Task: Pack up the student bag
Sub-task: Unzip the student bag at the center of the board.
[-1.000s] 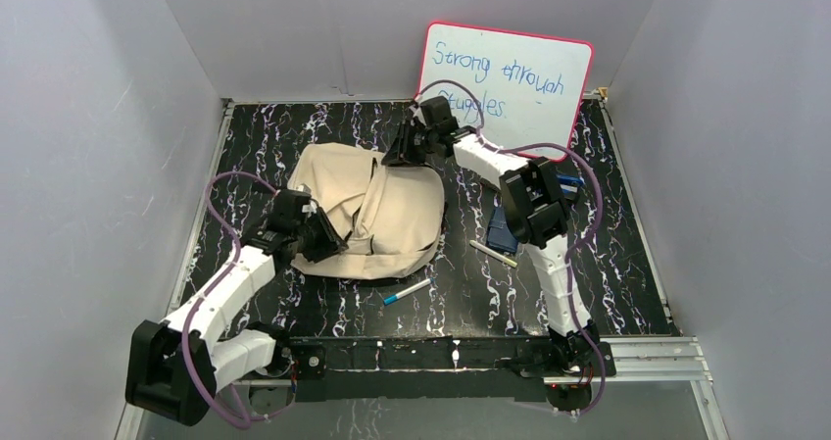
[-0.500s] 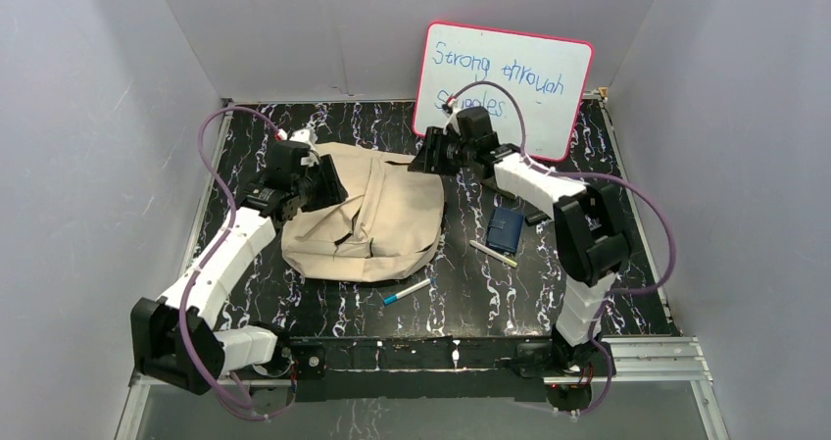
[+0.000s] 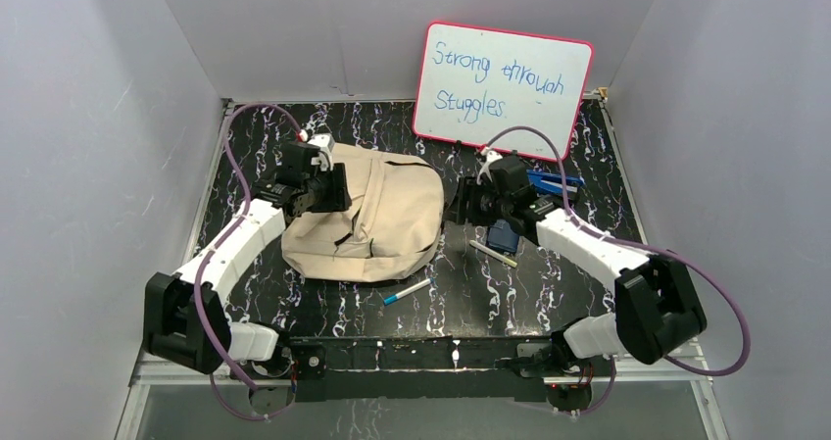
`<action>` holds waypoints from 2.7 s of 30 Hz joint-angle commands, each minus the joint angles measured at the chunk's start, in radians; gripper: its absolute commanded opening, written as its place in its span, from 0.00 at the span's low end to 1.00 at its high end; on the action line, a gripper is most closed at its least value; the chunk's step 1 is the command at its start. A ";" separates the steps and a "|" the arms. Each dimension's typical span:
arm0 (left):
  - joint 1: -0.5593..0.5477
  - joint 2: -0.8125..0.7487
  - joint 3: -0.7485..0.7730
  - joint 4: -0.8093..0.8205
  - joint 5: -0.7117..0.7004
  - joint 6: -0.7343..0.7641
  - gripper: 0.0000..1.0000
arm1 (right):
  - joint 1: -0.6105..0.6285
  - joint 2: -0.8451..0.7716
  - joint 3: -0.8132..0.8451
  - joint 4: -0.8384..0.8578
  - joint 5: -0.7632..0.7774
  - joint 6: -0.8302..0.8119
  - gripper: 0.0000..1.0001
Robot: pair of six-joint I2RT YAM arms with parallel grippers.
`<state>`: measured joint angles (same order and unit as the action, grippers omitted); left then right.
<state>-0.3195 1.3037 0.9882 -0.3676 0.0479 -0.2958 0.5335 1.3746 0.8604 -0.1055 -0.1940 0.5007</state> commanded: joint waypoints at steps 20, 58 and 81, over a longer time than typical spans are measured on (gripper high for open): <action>-0.156 0.068 -0.001 -0.019 -0.268 0.116 0.45 | 0.003 -0.113 -0.196 0.042 -0.108 0.111 0.61; -0.197 0.140 0.077 -0.049 -0.442 0.141 0.05 | 0.003 -0.103 -0.207 0.039 -0.101 0.127 0.62; -0.197 0.095 0.052 0.064 -0.567 0.168 0.21 | 0.038 -0.007 -0.063 0.247 -0.268 0.170 0.60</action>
<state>-0.5209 1.3464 1.0050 -0.3584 -0.4370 -0.1658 0.5617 1.3575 0.7727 0.0586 -0.4221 0.6449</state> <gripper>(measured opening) 0.150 0.609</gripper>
